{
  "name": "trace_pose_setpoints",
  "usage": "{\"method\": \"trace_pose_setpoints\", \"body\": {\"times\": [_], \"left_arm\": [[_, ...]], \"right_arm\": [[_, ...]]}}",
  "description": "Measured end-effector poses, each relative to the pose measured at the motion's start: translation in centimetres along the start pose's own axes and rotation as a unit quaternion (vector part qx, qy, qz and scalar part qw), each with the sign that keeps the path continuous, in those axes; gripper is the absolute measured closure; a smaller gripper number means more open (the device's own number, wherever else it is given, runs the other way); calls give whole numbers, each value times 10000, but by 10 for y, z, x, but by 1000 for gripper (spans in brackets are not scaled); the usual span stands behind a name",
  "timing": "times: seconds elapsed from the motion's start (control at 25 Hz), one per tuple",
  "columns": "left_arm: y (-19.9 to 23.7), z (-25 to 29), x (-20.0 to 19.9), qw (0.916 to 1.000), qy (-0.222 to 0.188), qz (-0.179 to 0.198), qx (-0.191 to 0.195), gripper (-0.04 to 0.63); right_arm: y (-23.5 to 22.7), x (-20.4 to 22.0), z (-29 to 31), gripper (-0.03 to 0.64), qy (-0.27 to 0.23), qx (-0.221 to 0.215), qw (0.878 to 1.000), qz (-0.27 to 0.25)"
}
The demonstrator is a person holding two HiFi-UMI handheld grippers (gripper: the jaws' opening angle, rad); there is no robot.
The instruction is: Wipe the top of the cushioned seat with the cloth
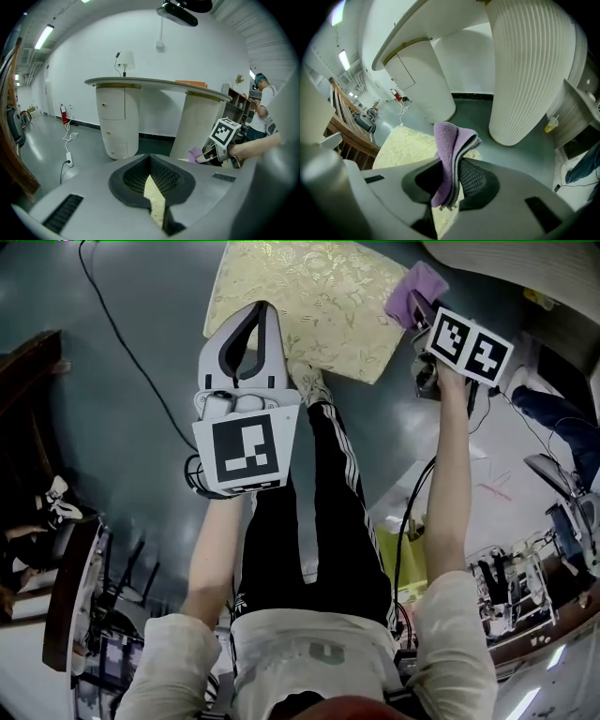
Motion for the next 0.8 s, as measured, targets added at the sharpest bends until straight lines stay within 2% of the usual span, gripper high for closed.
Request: {"method": "trace_pose_setpoints", "body": {"times": [0.24,0.64,0.8], "left_arm": [[7,-9,-5,9999,-122,80,-36,589],[10,-26,-18,9999,-35,147,21,589],[21,-33,-21,9998,-23,220,-26,589]], "right_arm": [[2,2,-4,526,-39,305,9992,-240],[-3,4,-5,526,-7,774,9965,-314],[13,1,-15,526,-71,671,9972,-316]]}}
Point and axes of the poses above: the fingertips, and each gripper's own axes: z forward along the fingers, y to its left, x out of its underside, the point moved 10 cm from there along -z, backward along the fingers, and after that the axes turned 15 degrees about z, right-handed, at the moved point
